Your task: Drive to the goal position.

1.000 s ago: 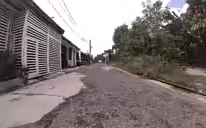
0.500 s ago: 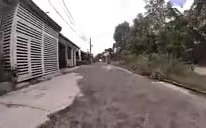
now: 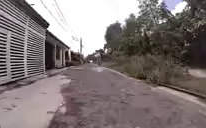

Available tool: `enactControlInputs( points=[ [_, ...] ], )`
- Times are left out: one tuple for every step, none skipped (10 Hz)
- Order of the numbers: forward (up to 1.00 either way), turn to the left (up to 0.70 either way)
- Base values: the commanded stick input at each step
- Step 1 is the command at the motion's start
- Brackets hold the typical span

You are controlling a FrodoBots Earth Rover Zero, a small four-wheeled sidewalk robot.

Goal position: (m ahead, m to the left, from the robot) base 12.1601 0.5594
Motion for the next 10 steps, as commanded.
enactControlInputs(
  points=[
    [1.00,0.01],
    [1.00,0.03],
    [1.00,0.04],
    [1.00,0.21],
    [1.00,0.39],
    [1.00,0.36],
    [1.00,0.12],
    [1.00,0.00],
    [1.00,0.00],
    [1.00,0.00]
  ],
)
